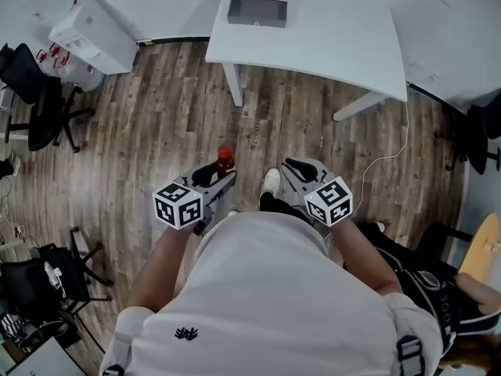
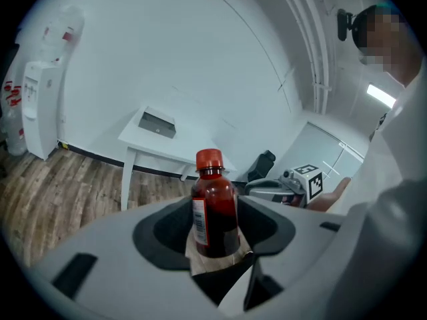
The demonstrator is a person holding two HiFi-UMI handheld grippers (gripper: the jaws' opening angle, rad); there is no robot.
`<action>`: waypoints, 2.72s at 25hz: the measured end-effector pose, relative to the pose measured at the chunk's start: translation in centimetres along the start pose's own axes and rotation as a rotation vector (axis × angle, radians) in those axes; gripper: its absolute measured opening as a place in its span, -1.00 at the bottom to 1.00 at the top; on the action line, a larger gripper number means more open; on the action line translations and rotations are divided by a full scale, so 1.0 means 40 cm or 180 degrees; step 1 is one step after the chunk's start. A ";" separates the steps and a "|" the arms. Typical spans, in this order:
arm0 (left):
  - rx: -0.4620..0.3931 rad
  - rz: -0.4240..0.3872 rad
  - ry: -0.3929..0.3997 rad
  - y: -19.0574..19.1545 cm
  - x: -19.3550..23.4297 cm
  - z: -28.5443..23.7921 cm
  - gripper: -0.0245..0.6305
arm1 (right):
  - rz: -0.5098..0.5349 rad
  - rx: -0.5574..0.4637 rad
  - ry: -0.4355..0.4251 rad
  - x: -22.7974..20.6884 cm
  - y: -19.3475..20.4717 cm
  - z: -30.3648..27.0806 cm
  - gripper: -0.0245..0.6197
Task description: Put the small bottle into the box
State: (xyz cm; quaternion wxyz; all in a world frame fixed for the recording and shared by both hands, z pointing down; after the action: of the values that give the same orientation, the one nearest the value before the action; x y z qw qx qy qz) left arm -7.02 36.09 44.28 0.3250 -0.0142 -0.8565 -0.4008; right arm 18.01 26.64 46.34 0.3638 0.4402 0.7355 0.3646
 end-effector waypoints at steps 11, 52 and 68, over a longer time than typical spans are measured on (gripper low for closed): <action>-0.0052 0.0041 -0.0167 -0.246 0.062 -0.198 -0.27 | -0.0119 -0.0028 -0.0103 -0.234 -0.031 -0.025 -0.90; 0.0610 0.0228 -0.0537 -0.914 0.553 -0.902 -0.27 | -0.0557 -0.0137 0.0584 -0.748 -0.338 -0.213 -0.90; 0.1057 0.0305 -0.1297 -0.893 0.650 -1.038 -0.27 | -0.0618 -0.0076 0.0267 -0.982 -0.323 -0.188 -0.90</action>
State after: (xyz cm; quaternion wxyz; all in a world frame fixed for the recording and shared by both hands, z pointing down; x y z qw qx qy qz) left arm -15.05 -23.18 54.26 0.1623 -0.0817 -0.9566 -0.2278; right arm 20.32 -15.33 47.21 0.3714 0.3468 0.7849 0.3545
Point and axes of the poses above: the fingertips, and each gripper's own axes: z backward along the fingers, x to its left, y out of its underside, the point moved 9 cm from there along z, backward along the fingers, and after that the axes turned 4 degrees about z, right-handed, at the moved point
